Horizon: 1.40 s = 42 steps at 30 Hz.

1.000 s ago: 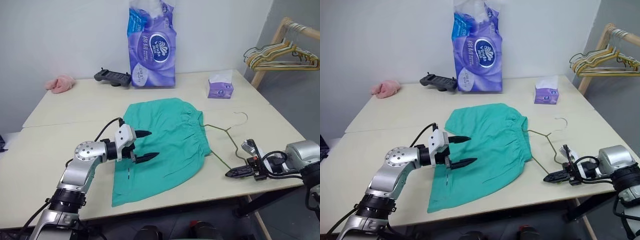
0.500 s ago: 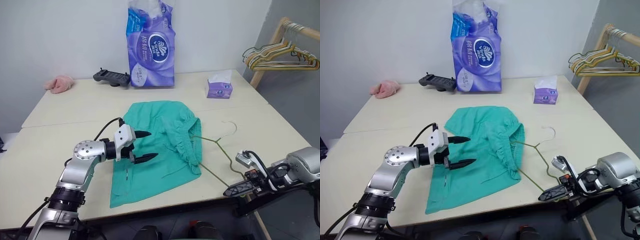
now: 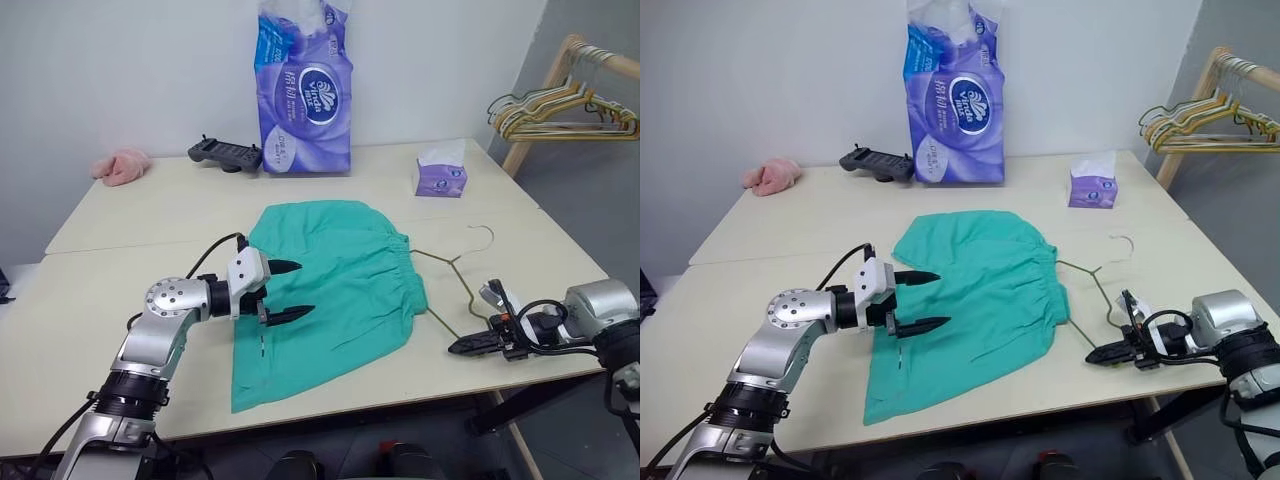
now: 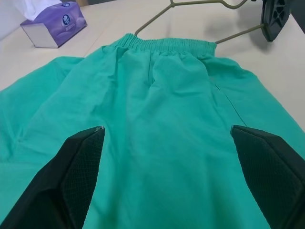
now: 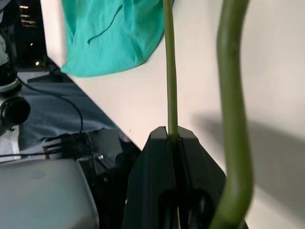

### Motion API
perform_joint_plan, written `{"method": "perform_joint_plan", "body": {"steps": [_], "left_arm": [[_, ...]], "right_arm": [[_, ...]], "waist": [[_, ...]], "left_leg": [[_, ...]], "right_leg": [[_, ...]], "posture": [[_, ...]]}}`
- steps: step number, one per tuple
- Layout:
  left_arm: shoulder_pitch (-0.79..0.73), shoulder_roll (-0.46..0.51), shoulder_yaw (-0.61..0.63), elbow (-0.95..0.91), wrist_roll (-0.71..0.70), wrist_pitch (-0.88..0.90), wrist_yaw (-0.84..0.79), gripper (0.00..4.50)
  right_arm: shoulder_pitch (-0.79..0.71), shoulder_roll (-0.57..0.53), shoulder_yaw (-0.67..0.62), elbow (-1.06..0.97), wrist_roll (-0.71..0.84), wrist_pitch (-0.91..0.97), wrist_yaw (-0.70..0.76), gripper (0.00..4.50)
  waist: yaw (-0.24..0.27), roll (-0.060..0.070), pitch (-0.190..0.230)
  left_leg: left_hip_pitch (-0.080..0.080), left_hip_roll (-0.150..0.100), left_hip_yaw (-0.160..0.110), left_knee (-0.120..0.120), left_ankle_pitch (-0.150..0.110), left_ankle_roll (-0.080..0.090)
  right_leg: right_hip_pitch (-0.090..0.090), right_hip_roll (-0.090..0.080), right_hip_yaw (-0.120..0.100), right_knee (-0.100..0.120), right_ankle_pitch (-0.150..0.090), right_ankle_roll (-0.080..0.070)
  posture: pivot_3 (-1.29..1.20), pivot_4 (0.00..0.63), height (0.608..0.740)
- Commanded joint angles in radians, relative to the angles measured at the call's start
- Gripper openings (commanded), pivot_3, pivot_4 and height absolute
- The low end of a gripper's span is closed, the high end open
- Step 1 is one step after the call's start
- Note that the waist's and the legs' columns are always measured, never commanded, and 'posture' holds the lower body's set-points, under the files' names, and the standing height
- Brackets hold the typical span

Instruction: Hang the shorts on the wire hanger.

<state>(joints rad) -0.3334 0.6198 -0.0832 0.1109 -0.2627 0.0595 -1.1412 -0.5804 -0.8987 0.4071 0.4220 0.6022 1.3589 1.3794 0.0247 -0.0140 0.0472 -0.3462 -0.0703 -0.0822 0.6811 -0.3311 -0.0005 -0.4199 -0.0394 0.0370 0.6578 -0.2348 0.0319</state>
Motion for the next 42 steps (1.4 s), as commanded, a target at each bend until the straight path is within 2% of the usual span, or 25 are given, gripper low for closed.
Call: {"method": "perform_joint_plan", "body": {"steps": [1, 6, 14, 18, 26, 30, 35, 42], "left_arm": [[-0.011, 0.015, 0.014, -0.023, -0.001, -0.014, -0.002, 4.49], [-0.005, 0.020, 0.005, -0.030, -0.002, 0.009, -0.010, 4.49], [0.077, 0.096, -0.080, -0.041, 0.038, 0.014, -0.120, 4.49], [0.078, 0.124, -0.075, 0.040, 0.074, -0.054, -0.135, 4.49], [0.010, 0.108, -0.094, 0.202, 0.171, -0.193, -0.093, 4.49], [-0.014, 0.090, -0.079, 0.222, 0.152, -0.213, -0.110, 4.49], [-0.087, 0.034, -0.045, 0.190, 0.075, -0.143, -0.112, 4.49], [-0.114, 0.014, -0.052, 0.157, 0.061, -0.113, -0.112, 4.49]], "right_arm": [[0.021, -0.061, 0.027, -0.118, 0.025, 0.006, 0.071, 0.00], [0.061, -0.100, 0.037, -0.227, 0.040, 0.006, 0.089, 0.00], [0.049, -0.045, -0.018, -0.196, 0.034, 0.017, 0.019, 0.00], [0.057, -0.055, -0.042, -0.196, 0.035, 0.012, 0.010, 0.00], [0.082, -0.055, -0.083, -0.227, 0.046, 0.023, -0.015, 0.00], [0.081, -0.043, -0.116, -0.217, 0.056, 0.037, -0.041, 0.00], [0.086, -0.055, -0.116, -0.216, 0.070, 0.052, -0.038, 0.00], [0.091, -0.050, -0.091, -0.233, 0.081, 0.090, -0.037, 0.00]], "waist": [[0.001, 0.000, 0.000], [0.000, 0.000, 0.000], [-0.001, 0.001, 0.002], [-0.001, 0.001, 0.003], [-0.002, 0.001, 0.004], [-0.003, 0.002, 0.005], [-0.002, 0.001, 0.005], [-0.013, 0.001, 0.005]], "left_leg": [[0.000, 0.000, 0.000, 0.000, 0.000, 0.000], [0.000, 0.000, -0.001, 0.000, 0.000, 0.000], [0.000, 0.000, 0.000, -0.001, 0.000, 0.000], [0.000, 0.000, 0.000, -0.001, 0.000, 0.000], [0.000, 0.000, 0.000, -0.001, 0.000, 0.000], [0.000, 0.000, 0.000, -0.001, 0.000, 0.000], [0.000, 0.000, 0.000, 0.000, 0.000, 0.000], [0.000, 0.000, 0.000, -0.001, 0.000, 0.000]], "right_leg": [[0.000, 0.000, 0.000, 0.000, 0.000, 0.000], [0.000, 0.000, -0.001, 0.000, 0.000, 0.000], [0.000, 0.000, 0.000, 0.000, 0.000, 0.000], [0.000, 0.000, 0.000, -0.001, 0.000, 0.000], [0.000, 0.000, -0.001, -0.001, 0.000, 0.000], [0.000, 0.000, 0.000, -0.001, 0.000, 0.000], [0.000, 0.000, -0.001, -0.001, 0.000, 0.000], [0.000, 0.000, 0.000, -0.001, 0.000, 0.000]], "posture": [[0.05, 0.059, 0.740], [0.05, 0.055, 0.740], [0.03, 0.054, 0.740], [0.02, 0.056, 0.740], [0.00, 0.059, 0.740], [-0.01, 0.059, 0.740], [-0.01, 0.058, 0.740], [-0.01, 0.060, 0.740]]}}
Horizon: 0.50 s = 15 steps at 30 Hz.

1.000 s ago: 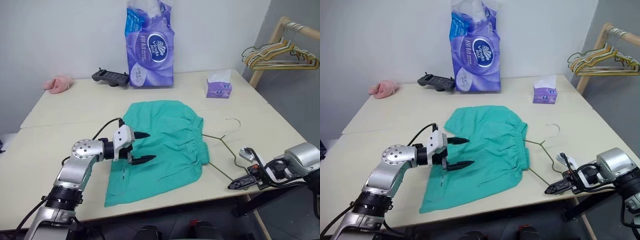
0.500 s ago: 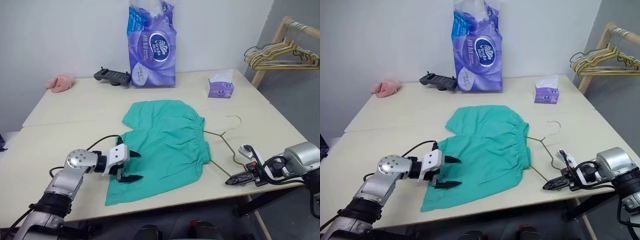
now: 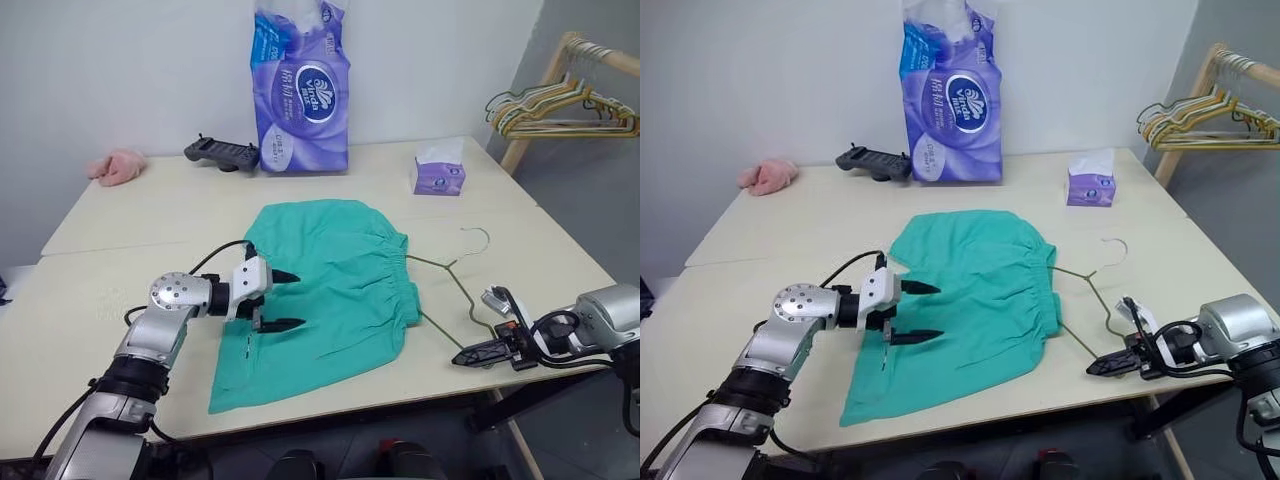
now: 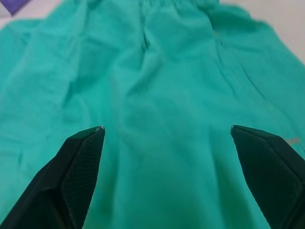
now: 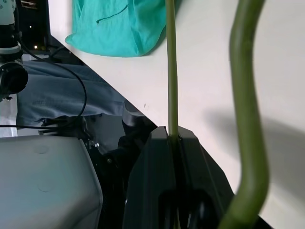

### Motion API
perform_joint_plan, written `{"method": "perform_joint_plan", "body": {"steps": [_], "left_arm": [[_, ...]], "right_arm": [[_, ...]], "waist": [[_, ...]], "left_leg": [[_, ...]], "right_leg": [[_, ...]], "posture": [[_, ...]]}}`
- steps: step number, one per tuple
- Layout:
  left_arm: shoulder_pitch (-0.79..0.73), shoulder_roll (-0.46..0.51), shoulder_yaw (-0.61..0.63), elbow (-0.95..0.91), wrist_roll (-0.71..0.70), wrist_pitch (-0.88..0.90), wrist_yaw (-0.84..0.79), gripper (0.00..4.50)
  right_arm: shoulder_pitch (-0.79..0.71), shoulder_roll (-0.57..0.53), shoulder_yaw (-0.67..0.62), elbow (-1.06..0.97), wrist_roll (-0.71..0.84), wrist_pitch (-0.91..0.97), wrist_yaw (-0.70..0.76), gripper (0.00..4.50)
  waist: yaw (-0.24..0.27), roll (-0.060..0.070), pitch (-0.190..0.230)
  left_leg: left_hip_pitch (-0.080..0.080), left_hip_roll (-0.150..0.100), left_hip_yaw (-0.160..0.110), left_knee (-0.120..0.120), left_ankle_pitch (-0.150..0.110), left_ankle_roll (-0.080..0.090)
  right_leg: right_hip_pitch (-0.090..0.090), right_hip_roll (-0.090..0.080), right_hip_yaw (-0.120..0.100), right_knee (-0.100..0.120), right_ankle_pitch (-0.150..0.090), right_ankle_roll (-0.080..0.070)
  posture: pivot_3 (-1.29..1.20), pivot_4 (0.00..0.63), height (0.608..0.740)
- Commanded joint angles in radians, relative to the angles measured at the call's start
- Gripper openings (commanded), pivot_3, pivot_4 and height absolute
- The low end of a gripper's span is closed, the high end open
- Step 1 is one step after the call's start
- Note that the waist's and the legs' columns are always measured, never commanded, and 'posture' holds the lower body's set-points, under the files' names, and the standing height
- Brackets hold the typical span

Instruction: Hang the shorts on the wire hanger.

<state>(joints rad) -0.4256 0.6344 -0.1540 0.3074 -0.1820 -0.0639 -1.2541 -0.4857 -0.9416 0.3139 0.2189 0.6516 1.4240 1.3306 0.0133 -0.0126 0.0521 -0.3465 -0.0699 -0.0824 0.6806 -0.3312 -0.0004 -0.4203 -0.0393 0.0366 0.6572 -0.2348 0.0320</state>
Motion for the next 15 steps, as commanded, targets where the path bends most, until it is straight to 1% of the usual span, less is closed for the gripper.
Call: {"method": "perform_joint_plan", "body": {"steps": [1, 4, 9, 11, 15], "left_arm": [[-0.023, -0.001, 0.018, -0.043, -0.020, 0.016, 0.001, 4.49], [-0.021, 0.002, 0.013, -0.051, -0.019, 0.037, -0.006, 4.49], [0.057, 0.053, -0.019, -0.119, -0.021, 0.102, -0.086, 4.49], [0.101, 0.088, -0.043, -0.108, 0.025, 0.032, -0.109, 4.49], [0.092, 0.078, -0.052, -0.017, 0.134, -0.103, 0.007, 4.49]], "right_arm": [[-0.002, -0.002, 0.007, -0.029, 0.033, 0.039, 0.007, 0.00], [-0.007, 0.033, -0.007, 0.002, 0.034, 0.068, -0.027, 0.00], [-0.033, 0.069, -0.036, 0.069, 0.012, 0.043, -0.065, 0.00], [-0.055, 0.082, -0.053, 0.111, 0.000, 0.022, -0.082, 0.00], [-0.082, 0.096, -0.079, 0.159, -0.014, -0.013, -0.106, 0.00]], "waist": [[-0.003, 0.000, 0.000], [-0.006, 0.000, 0.000], [-0.013, 0.000, 0.000], [-0.015, 0.001, 0.001], [-0.011, 0.000, 0.001]], "left_leg": [[0.000, 0.000, 0.000, 0.000, 0.000, 0.000], [0.000, 0.000, 0.000, 0.000, 0.000, 0.000], [0.000, 0.000, 0.000, 0.000, 0.000, 0.000], [0.000, 0.000, 0.000, 0.000, 0.000, 0.000], [0.000, 0.000, 0.000, -0.001, 0.000, 0.000]], "right_leg": [[0.000, 0.000, 0.000, 0.000, 0.000, 0.000], [0.000, 0.000, 0.000, 0.000, 0.000, 0.000], [0.000, 0.000, 0.000, 0.000, 0.000, 0.000], [0.000, 0.000, 0.000, 0.000, 0.000, 0.000], [0.000, 0.000, 0.000, 0.000, 0.000, 0.000]], "posture": [[-0.01, 0.060, 0.740], [0.00, 0.060, 0.740], [0.00, 0.056, 0.740], [-0.01, 0.056, 0.740], [-0.01, 0.053, 0.740]]}}
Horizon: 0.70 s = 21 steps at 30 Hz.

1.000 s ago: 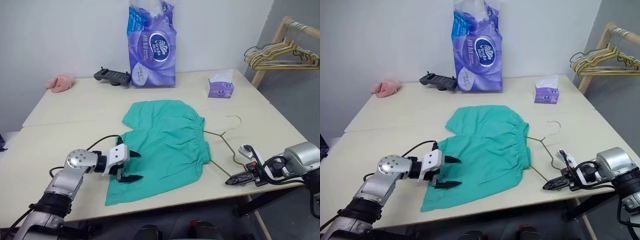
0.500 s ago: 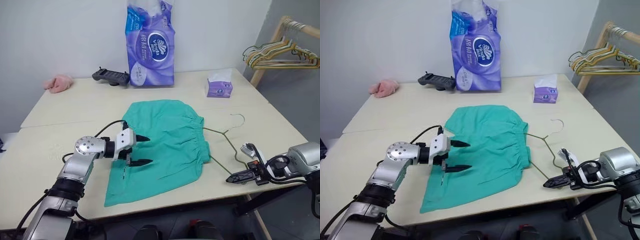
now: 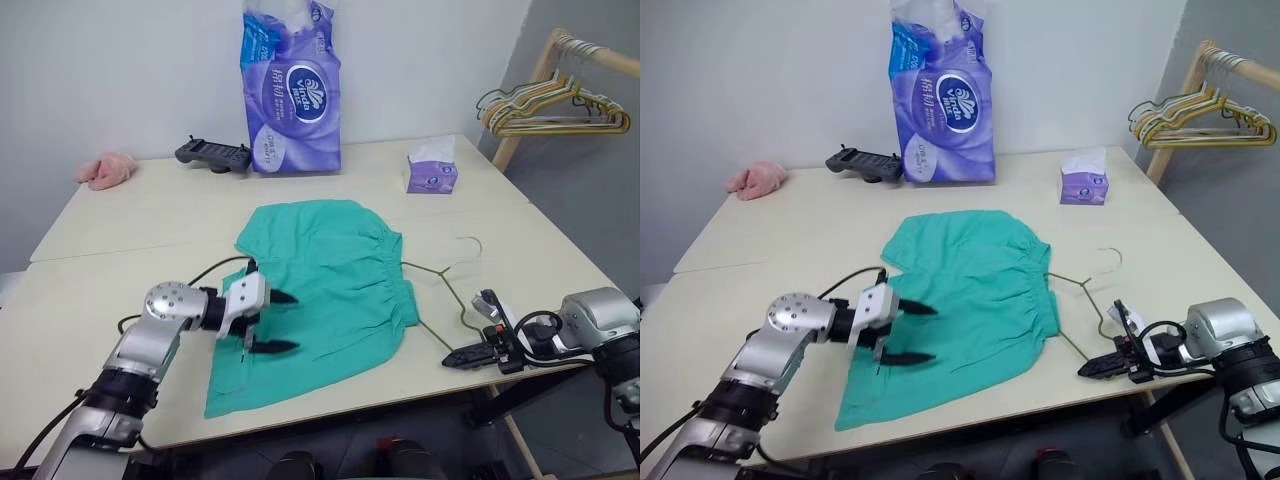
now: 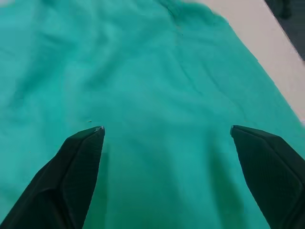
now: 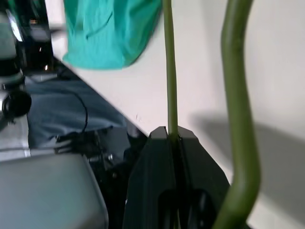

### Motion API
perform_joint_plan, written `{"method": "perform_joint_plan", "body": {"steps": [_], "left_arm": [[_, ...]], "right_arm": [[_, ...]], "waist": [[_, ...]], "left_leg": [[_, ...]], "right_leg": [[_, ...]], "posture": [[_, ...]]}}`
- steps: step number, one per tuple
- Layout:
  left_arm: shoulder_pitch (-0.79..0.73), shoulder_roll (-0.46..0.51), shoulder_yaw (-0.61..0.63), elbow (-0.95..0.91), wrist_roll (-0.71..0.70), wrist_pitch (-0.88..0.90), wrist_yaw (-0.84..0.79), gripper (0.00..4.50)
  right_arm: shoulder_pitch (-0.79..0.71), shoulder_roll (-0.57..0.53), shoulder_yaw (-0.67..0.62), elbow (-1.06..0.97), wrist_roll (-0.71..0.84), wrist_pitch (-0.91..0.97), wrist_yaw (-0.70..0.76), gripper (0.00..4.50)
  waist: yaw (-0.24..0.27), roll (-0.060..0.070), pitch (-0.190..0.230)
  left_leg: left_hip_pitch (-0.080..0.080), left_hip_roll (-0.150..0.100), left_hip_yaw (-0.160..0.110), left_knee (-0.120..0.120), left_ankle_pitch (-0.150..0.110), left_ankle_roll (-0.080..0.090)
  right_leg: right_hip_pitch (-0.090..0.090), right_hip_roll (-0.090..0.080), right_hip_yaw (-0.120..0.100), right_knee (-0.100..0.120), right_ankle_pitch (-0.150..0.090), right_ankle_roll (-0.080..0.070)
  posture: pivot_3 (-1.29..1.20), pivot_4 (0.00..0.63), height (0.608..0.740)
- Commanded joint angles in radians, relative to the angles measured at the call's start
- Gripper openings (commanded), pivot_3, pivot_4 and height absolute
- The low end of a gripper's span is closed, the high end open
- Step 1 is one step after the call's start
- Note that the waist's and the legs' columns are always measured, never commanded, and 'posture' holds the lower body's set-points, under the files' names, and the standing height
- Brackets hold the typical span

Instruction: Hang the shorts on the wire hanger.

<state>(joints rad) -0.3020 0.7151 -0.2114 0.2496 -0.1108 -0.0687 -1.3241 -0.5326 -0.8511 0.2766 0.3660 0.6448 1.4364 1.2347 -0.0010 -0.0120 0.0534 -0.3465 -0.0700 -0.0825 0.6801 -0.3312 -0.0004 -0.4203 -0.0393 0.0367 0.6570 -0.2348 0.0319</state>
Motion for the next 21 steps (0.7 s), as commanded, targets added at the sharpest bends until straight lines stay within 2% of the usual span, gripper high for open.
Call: {"method": "perform_joint_plan", "body": {"steps": [1, 4, 12, 17, 21], "left_arm": [[-0.046, -0.008, 0.001, 0.076, 0.100, -0.143, 0.115, 4.49], [-0.079, -0.022, -0.009, 0.150, 0.155, -0.218, 0.182, 4.49], [-0.071, 0.001, -0.052, 0.191, 0.178, -0.325, 0.137, 4.49], [0.017, 0.044, -0.062, 0.019, 0.039, -0.248, -0.026, 4.49], [0.066, 0.098, -0.080, -0.072, 0.036, -0.212, -0.085, 4.49]], "right_arm": [[-0.036, 0.006, -0.043, 0.013, -0.008, -0.032, -0.012, 0.00], [-0.033, 0.003, -0.049, 0.001, 0.001, -0.026, -0.015, 0.00], [-0.035, -0.003, -0.068, 0.004, 0.001, -0.027, -0.027, 0.00], [-0.078, 0.017, -0.082, 0.085, -0.031, -0.054, -0.059, 0.00], [-0.134, 0.054, -0.094, 0.186, -0.068, -0.087, -0.086, 0.00]], "waist": [[0.006, 0.000, 0.000], [0.014, 0.000, 0.000], [0.007, 0.005, -0.003], [-0.006, 0.006, -0.003], [-0.011, 0.006, -0.004]], "left_leg": [[0.000, 0.000, 0.000, 0.000, 0.000, 0.000], [0.000, -0.001, -0.001, 0.000, 0.000, 0.000], [0.000, -0.001, 0.000, 0.000, 0.000, 0.000], [0.000, -0.001, 0.001, 0.000, 0.000, 0.000], [0.000, 0.000, 0.002, -0.001, 0.000, 0.001]], "right_leg": [[0.000, 0.000, 0.000, 0.000, 0.000, 0.000], [0.001, -0.001, 0.000, 0.000, 0.000, 0.000], [0.000, -0.001, 0.000, 0.000, 0.000, 0.000], [0.000, -0.001, 0.001, 0.000, 0.000, 0.000], [0.000, 0.000, 0.001, 0.000, 0.000, 0.000]], "posture": [[-0.01, 0.053, 0.740], [-0.02, 0.051, 0.740], [-0.03, 0.050, 0.740], [-0.04, 0.048, 0.740], [-0.04, 0.042, 0.740]]}}
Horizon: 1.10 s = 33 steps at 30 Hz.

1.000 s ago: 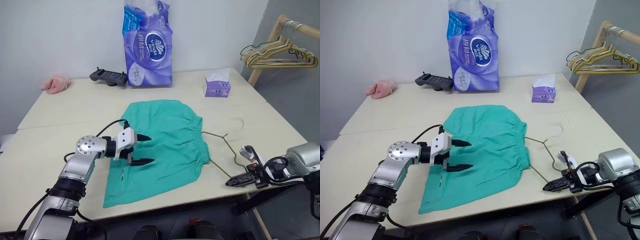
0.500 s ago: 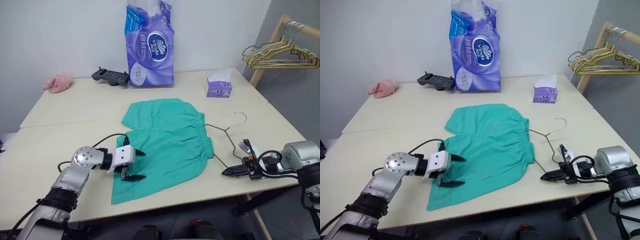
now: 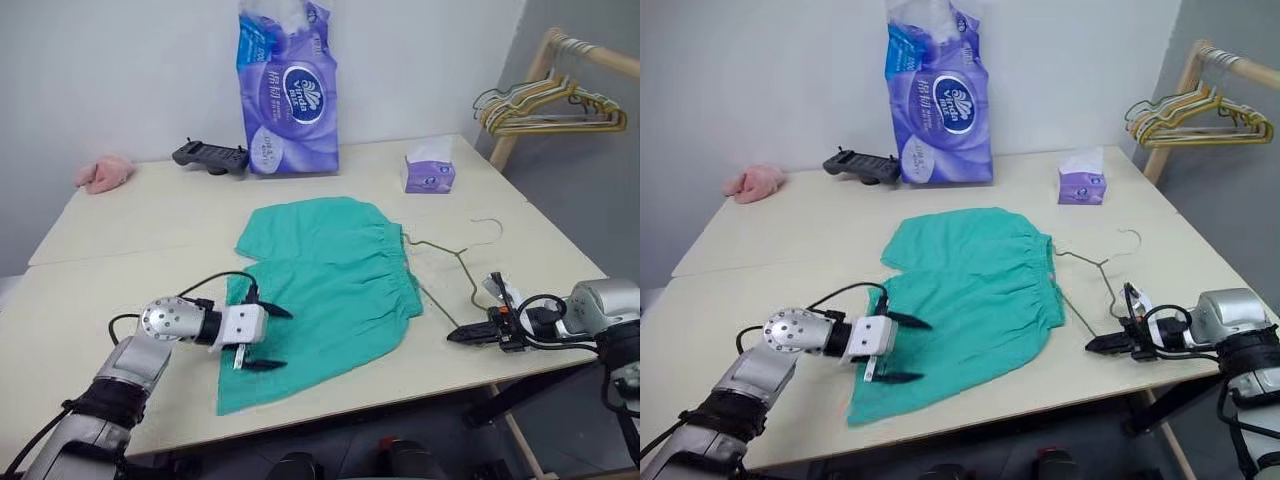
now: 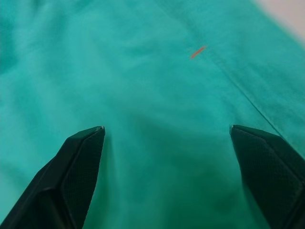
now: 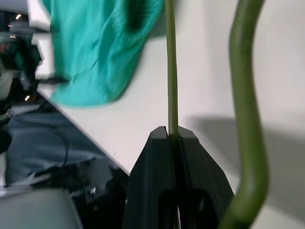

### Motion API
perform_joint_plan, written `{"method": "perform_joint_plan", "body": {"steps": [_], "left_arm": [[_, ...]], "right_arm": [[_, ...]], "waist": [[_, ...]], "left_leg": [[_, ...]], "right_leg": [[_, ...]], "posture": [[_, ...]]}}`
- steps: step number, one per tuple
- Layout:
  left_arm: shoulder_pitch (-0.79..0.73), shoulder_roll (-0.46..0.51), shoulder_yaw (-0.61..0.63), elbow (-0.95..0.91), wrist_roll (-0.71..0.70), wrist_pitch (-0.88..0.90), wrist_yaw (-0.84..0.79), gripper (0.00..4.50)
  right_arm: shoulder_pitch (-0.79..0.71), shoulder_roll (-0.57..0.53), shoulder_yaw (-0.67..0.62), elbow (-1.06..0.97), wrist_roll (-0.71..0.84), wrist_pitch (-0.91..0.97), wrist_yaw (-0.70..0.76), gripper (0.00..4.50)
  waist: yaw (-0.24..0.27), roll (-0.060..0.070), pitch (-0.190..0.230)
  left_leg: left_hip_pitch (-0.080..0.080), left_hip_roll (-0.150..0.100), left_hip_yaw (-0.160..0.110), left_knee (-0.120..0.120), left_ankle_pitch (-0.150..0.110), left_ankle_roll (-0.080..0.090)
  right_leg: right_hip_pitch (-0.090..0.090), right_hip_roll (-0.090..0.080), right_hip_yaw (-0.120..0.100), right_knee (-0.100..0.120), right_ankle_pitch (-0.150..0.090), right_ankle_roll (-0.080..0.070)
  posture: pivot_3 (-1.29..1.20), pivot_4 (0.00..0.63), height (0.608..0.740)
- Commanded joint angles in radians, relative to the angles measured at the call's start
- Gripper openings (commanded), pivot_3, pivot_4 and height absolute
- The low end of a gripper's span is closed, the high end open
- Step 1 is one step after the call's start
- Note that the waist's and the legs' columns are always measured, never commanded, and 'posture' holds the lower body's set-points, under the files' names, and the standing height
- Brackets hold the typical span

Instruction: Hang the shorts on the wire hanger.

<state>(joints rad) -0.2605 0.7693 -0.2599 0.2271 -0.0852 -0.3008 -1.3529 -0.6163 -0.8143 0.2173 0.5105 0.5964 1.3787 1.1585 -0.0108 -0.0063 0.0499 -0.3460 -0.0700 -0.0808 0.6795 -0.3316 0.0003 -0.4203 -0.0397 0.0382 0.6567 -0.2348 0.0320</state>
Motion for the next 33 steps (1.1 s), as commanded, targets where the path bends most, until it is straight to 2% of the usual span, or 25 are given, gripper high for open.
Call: {"method": "perform_joint_plan", "body": {"steps": [1, 5, 10, 19, 23, 33], "left_arm": [[0.032, 0.057, -0.034, -0.062, 0.014, 0.020, -0.065, 4.49], [0.032, 0.093, -0.033, -0.066, 0.032, 0.015, -0.071, 4.49], [-0.003, 0.091, -0.030, -0.027, 0.054, -0.010, -0.053, 4.49], [0.017, 0.090, -0.025, -0.043, 0.054, 0.001, -0.033, 4.49], [0.029, 0.093, -0.025, -0.047, 0.055, -0.003, -0.025, 4.49], [0.072, 0.114, -0.011, -0.048, 0.048, -0.029, -0.018, 4.49]], "right_arm": [[-0.065, 0.026, -0.036, 0.067, -0.030, -0.038, -0.016, 0.00], [-0.110, 0.038, -0.004, 0.129, -0.071, -0.081, 0.018, 0.00], [-0.134, 0.040, 0.061, 0.127, -0.095, -0.076, 0.097, 0.00], [-0.069, -0.039, 0.200, -0.041, -0.084, -0.062, 0.272, 0.00], [-0.114, 0.041, 0.199, 0.076, -0.142, -0.128, 0.232, 0.00], [-0.288, 0.215, 0.143, 0.530, -0.325, -0.430, 0.183, 0.00]], "waist": [[-0.004, 0.000, 0.000], [-0.011, 0.001, 0.000], [-0.013, 0.001, -0.001], [-0.012, 0.001, 0.000], [-0.013, 0.002, 0.000], [-0.011, -0.003, -0.005]], "left_leg": [[0.000, 0.000, 0.000, 0.000, 0.000, 0.000], [0.000, 0.000, 0.000, 0.000, 0.000, 0.000], [0.000, 0.000, 0.000, 0.000, 0.000, 0.000], [0.000, 0.000, -0.001, 0.000, 0.000, 0.000], [0.001, 0.000, -0.001, 0.000, 0.000, 0.000], [0.003, 0.000, -0.001, 0.000, 0.000, 0.000]], "right_leg": [[0.000, 0.000, 0.000, 0.000, 0.000, 0.000], [0.000, 0.000, 0.000, 0.000, 0.000, 0.000], [0.000, 0.001, 0.000, 0.000, 0.000, 0.000], [0.000, 0.001, -0.001, 0.000, 0.000, 0.000], [0.001, 0.001, -0.001, 0.001, 0.000, 0.000], [0.002, 0.001, -0.001, 0.001, 0.000, 0.000]], "posture": [[-0.04, 0.042, 0.740], [-0.04, 0.030, 0.740], [-0.02, 0.038, 0.740], [0.00, 0.046, 0.740], [0.01, 0.051, 0.740], [0.06, 0.051, 0.740]]}}
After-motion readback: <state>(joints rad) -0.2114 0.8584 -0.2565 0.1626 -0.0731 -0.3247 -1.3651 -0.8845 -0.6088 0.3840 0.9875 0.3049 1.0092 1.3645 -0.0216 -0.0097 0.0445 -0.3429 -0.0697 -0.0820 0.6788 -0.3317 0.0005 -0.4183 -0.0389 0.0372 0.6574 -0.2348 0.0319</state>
